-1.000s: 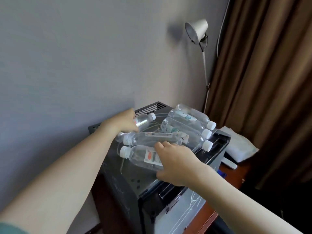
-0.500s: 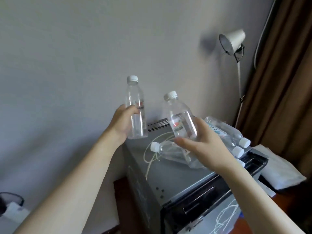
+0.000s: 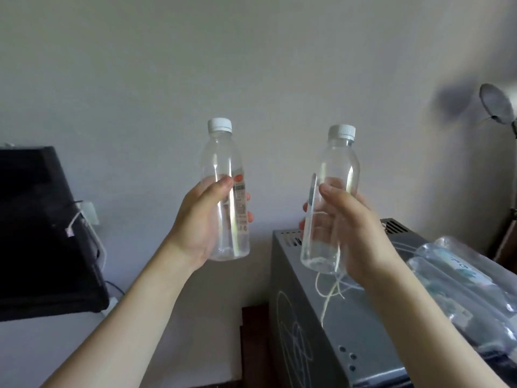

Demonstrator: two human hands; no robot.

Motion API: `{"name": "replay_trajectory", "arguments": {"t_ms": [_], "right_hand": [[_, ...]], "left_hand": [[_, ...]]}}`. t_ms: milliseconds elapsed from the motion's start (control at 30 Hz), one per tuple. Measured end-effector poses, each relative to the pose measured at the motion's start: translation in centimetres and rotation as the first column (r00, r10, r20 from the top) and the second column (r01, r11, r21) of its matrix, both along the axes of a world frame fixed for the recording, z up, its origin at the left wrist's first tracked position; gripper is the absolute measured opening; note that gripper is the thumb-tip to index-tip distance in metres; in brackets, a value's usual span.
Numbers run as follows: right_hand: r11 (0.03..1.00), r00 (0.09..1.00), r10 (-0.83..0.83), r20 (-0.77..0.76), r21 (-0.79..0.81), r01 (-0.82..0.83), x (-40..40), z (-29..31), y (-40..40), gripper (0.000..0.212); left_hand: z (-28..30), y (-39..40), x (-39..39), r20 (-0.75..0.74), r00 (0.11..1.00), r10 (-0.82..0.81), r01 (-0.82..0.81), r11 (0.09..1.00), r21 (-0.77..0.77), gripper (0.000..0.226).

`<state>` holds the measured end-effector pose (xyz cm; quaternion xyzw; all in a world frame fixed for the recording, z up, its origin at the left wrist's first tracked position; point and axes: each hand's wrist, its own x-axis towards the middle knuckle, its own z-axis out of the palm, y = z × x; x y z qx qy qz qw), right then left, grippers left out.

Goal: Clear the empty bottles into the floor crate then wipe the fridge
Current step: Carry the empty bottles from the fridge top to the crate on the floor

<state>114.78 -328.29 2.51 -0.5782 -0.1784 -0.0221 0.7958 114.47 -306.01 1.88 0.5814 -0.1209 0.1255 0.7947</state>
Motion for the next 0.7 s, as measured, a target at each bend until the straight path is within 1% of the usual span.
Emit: {"name": "replay_trajectory", "arguments": {"t_ms": [100, 167, 233, 300, 367, 500, 567, 633, 700], "right_hand": [[0.996, 0.996, 0.086, 0.022, -0.006, -0.086, 0.5, 0.8, 3.8, 0.034], [0.988, 0.988, 0.152, 0.031, 0.002, -0.152, 0.4, 1.2, 6.9, 0.033], [0.974, 0.973, 0.227, 0.045, -0.001, -0.227, -0.2, 1.4, 10.4, 0.031], [0.955, 0.953, 0.296, 0.065, -0.024, -0.296, -1.2, 1.3, 14.5, 0.028], [0.929, 0.926, 0.371, 0.065, -0.029, -0.37, -2.7, 1.1, 18.9, 0.026], [0.846, 0.845, 0.533, 0.045, -0.002, -0.533, -7.5, 1.3, 28.9, 0.025], [0.79, 0.789, 0.613, 0.038, -0.001, -0.613, -10.5, 1.6, 34.0, 0.023], [0.72, 0.719, 0.694, 0.035, 0.008, -0.694, -14.0, 1.8, 39.0, 0.019], [0.638, 0.637, 0.77, 0.048, 0.0, -0.77, -17.7, 2.0, 43.6, 0.019]], "left_hand": [[0.0, 3.4, -1.8, -0.008, 0.998, 0.057, -0.058, 0.998, -0.028, 0.06], [0.0, 6.0, -3.7, -0.018, 0.992, 0.124, -0.125, 0.992, -0.022, 0.064], [0.1, 8.8, -6.3, -0.027, 0.979, 0.203, -0.203, 0.979, 0.009, 0.059], [0.2, 12.0, -9.2, -0.032, 0.959, 0.282, -0.281, 0.959, 0.04, 0.044], [0.3, 15.4, -12.5, -0.043, 0.928, 0.371, -0.369, 0.928, 0.048, 0.035], [0.5, 22.9, -20.9, -0.057, 0.833, 0.55, -0.546, 0.835, 0.069, 0.033], [0.5, 26.8, -25.6, -0.064, 0.778, 0.625, -0.623, 0.78, 0.055, 0.044], [0.7, 30.5, -30.5, -0.067, 0.71, 0.701, -0.702, 0.712, 0.017, 0.05], [0.9, 33.6, -35.5, -0.074, 0.63, 0.773, -0.776, 0.63, -0.028, 0.048]]}}
